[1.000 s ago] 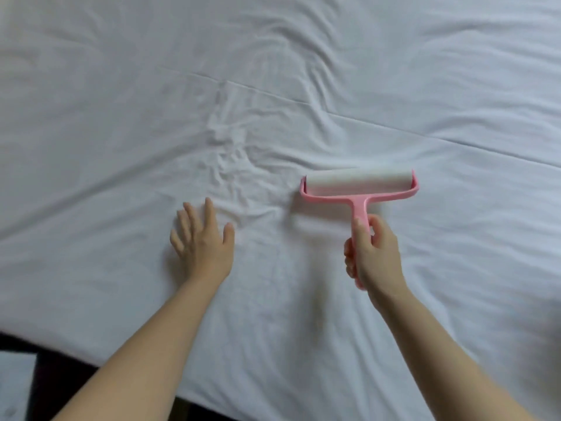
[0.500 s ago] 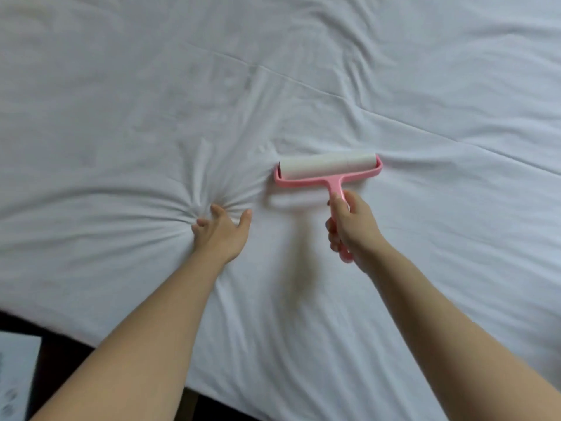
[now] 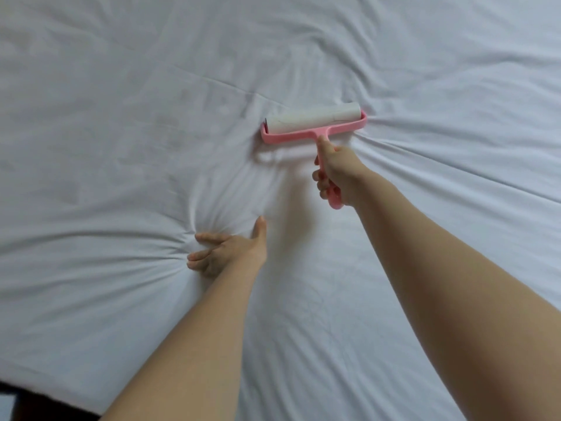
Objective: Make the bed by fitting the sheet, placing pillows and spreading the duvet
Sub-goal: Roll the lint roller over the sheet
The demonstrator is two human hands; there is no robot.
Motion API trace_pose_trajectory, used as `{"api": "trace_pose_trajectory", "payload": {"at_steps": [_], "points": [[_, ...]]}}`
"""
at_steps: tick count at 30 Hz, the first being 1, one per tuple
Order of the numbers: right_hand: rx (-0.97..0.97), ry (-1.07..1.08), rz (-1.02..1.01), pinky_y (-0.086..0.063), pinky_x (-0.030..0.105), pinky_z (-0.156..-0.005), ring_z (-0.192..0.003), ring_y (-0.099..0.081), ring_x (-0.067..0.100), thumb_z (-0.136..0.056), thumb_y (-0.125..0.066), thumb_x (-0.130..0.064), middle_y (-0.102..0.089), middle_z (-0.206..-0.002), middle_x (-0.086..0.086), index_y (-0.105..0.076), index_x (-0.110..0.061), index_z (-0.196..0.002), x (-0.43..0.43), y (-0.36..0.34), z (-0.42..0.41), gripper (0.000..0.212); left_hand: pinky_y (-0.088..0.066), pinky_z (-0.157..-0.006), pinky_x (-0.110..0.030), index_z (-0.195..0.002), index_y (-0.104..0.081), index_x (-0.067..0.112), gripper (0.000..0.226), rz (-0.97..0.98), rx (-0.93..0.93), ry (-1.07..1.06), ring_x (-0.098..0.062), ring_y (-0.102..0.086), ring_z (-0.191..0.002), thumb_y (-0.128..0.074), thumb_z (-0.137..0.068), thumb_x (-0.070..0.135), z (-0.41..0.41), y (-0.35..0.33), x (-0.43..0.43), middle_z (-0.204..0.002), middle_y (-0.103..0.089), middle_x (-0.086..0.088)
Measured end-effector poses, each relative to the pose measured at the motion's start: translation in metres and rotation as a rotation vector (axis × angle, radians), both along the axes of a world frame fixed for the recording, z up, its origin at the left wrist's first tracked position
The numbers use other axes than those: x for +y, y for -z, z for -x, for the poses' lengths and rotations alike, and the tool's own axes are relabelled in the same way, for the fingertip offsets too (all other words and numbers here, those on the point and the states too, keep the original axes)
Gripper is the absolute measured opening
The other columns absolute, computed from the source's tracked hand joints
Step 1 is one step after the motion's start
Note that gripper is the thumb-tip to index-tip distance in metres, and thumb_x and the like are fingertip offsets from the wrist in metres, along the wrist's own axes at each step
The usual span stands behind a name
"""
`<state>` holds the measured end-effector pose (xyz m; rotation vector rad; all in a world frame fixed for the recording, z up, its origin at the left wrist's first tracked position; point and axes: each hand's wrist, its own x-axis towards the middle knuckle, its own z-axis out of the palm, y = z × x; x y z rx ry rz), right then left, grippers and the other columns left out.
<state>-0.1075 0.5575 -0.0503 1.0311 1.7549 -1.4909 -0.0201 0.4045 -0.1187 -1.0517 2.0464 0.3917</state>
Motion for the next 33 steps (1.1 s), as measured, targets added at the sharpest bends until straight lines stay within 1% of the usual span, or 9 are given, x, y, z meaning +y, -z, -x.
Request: {"api": "trace_pose_trajectory", "payload": {"at_steps": [2,5,9,12,15,18,22,29,33], "points": [[-0.048,0.003,-0.005,-0.029,0.014,-0.041,-0.032,-0.032,0.013,-0.084,-0.039,-0.071,-0.043,-0.056,0.001,-0.04,-0.016,-0.077,0.001,-0.003,-0.001,0.056,-0.007,-0.113,-0.056,-0.143,0.02,-0.004,0.123,0.009,-0.009,0.003,-0.051,0.006,-0.139,-0.032,-0.074,0.083,0.001,0.003,0.002,-0.148,0.009,-0.038],[-0.119,0.037,0.053,-0.032,0.015,-0.041,-0.038,-0.038,0.013,-0.077,-0.046,-0.076,-0.047,-0.059,0.002,-0.047,-0.013,-0.084,0.005,-0.01,-0.029,0.064,-0.009,-0.112,-0.056,-0.143,0.02,-0.004,0.123,0.016,-0.016,0.002,-0.051,0.006,-0.139,-0.032,-0.074,0.083,0.003,0.003,0.003,-0.148,0.008,-0.038],[-0.227,0.058,0.035,-0.032,0.017,-0.041,-0.038,-0.037,0.015,-0.067,-0.046,-0.083,-0.044,-0.054,0.005,-0.037,-0.016,-0.061,0.009,-0.015,-0.103,0.068,-0.013,-0.111,-0.057,-0.142,0.021,-0.004,0.122,0.012,-0.032,-0.003,-0.05,0.005,-0.14,-0.033,-0.075,0.082,0.006,0.001,0.003,-0.148,0.008,-0.039],[-0.282,0.072,-0.011,-0.023,0.016,-0.039,-0.036,-0.028,0.015,-0.069,-0.044,-0.082,-0.037,-0.049,0.003,-0.029,-0.018,-0.055,0.007,-0.022,-0.149,0.067,-0.013,-0.111,-0.057,-0.142,0.021,-0.005,0.121,-0.006,-0.024,0.003,-0.051,0.004,-0.14,-0.034,-0.076,0.08,0.004,-0.003,0.001,-0.148,0.008,-0.039],[-0.308,0.096,-0.018,-0.016,0.017,-0.04,-0.037,-0.019,0.014,-0.072,-0.043,-0.08,-0.029,-0.046,0.0,-0.024,-0.019,-0.055,0.003,-0.028,-0.169,0.066,-0.01,-0.113,-0.055,-0.142,0.021,-0.005,0.118,-0.046,-0.001,0.049,-0.051,0.004,-0.14,-0.033,-0.078,0.078,-0.002,-0.006,-0.004,-0.147,0.007,-0.04],[-0.295,0.108,-0.038,-0.017,0.017,-0.04,-0.038,-0.02,0.014,-0.074,-0.042,-0.078,-0.03,-0.048,0.0,-0.025,-0.019,-0.057,-0.002,-0.027,-0.161,0.063,-0.009,-0.114,-0.054,-0.142,0.02,-0.006,0.109,-0.047,0.028,0.157,-0.053,0.0,-0.139,-0.033,-0.085,0.07,-0.013,-0.007,-0.01,-0.146,0.002,-0.044],[-0.234,0.115,-0.061,-0.019,0.018,-0.04,-0.038,-0.023,0.014,-0.073,-0.04,-0.081,-0.031,-0.051,0.001,-0.028,-0.02,-0.058,-0.007,-0.018,-0.125,0.064,-0.01,-0.115,-0.047,-0.143,0.017,-0.007,0.098,-0.041,0.047,0.329,-0.054,-0.005,-0.138,-0.029,-0.091,0.062,-0.027,-0.009,-0.016,-0.142,-0.005,-0.048],[-0.1,0.102,-0.066,-0.022,0.011,-0.037,-0.028,-0.024,0.011,-0.081,-0.036,-0.076,-0.03,-0.048,0.0,-0.028,-0.018,-0.058,-0.013,-0.004,-0.048,0.063,-0.017,-0.113,-0.046,-0.143,0.015,-0.009,0.097,-0.005,0.063,0.406,-0.055,-0.009,-0.137,-0.03,-0.092,0.06,-0.031,-0.007,-0.017,-0.14,-0.009,-0.05],[-0.055,0.104,-0.056,-0.021,0.012,-0.037,-0.028,-0.024,0.012,-0.082,-0.036,-0.075,-0.03,-0.049,0.001,-0.03,-0.016,-0.061,-0.016,-0.005,-0.03,0.062,-0.018,-0.113,-0.047,-0.143,0.015,-0.008,0.098,0.022,0.105,0.412,-0.056,-0.011,-0.136,-0.032,-0.091,0.061,-0.033,-0.004,-0.019,-0.139,-0.011,-0.05]]}}
